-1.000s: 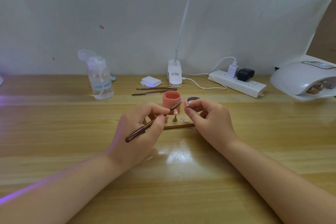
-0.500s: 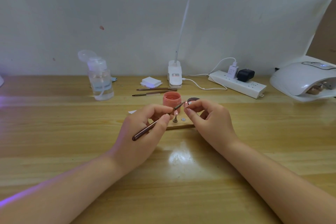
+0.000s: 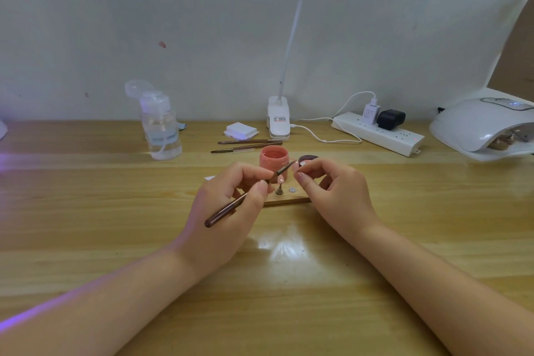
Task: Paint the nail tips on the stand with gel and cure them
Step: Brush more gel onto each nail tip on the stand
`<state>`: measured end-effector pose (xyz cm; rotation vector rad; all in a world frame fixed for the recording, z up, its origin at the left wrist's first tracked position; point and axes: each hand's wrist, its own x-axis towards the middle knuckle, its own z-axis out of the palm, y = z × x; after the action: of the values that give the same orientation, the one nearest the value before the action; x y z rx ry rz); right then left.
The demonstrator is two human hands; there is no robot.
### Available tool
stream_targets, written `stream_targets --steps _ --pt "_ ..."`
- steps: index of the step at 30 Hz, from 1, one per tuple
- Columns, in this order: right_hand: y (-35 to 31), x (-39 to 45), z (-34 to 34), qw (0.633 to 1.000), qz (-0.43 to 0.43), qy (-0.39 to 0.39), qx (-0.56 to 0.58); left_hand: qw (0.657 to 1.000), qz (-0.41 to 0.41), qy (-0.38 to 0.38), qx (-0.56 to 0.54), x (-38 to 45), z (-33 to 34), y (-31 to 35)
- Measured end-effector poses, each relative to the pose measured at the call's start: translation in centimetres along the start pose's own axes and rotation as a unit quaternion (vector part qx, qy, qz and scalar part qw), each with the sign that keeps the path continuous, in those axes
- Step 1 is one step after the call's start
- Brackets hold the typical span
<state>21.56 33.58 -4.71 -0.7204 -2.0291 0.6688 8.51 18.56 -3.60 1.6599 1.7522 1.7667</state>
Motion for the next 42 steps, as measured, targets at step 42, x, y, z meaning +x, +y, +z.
stream_targets --steps 42 --pt "1.0 2.9 -4.6 0.922 0.12 -0.224 -0.29 0.995 -0.036 0.05 -0.08 0.5 -0.3 -1.4"
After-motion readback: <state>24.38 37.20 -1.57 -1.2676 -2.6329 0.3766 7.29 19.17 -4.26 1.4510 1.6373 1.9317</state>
